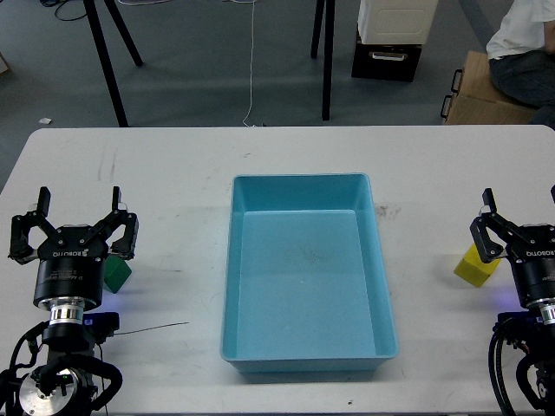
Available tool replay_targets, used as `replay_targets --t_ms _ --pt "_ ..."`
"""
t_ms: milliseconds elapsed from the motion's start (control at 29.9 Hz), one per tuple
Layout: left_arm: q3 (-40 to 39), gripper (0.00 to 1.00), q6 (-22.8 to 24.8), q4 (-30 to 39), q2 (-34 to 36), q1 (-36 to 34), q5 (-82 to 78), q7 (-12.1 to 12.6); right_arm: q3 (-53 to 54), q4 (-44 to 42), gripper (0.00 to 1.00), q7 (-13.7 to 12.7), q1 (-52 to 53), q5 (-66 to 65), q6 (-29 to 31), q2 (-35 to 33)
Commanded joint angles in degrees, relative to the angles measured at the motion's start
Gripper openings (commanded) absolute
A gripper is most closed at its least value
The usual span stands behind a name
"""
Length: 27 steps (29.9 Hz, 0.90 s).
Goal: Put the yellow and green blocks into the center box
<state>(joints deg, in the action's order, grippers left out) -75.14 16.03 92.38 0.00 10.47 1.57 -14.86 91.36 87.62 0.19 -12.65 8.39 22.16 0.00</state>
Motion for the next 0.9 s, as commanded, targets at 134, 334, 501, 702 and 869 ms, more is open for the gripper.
replay_targets --t_ms 134,334,501,702,869 --pt "0.2 1.00 -0.1 -0.4 0.0 -0.2 -0.2 0.0 0.0 0.0 0.99 0.1 0.4 -1.8 2.0 0.0" --pt "0.2 1.00 -0.1 -0.4 0.0 -0.3 -0.2 0.0 2.4 -0.6 0.99 0.1 5.8 -20.9 1.9 0.0" --pt "0.2 1.00 -0.1 -0.4 0.0 -0.5 -0.2 0.0 1.8 -1.8 0.99 0.7 14.3 -41.8 1.7 -7.1" --pt "0.1 1.00 -0.1 -0.4 0.0 -0.5 -0.2 0.0 -5.5 -6.3 0.98 1.1 27.7 -54.4 -7.9 -17.2" --pt "0.2 1.00 -0.1 -0.4 0.0 -0.6 -0.2 0.0 -22.5 -15.5 0.98 11.6 40.3 -70.5 -8.3 -27.0"
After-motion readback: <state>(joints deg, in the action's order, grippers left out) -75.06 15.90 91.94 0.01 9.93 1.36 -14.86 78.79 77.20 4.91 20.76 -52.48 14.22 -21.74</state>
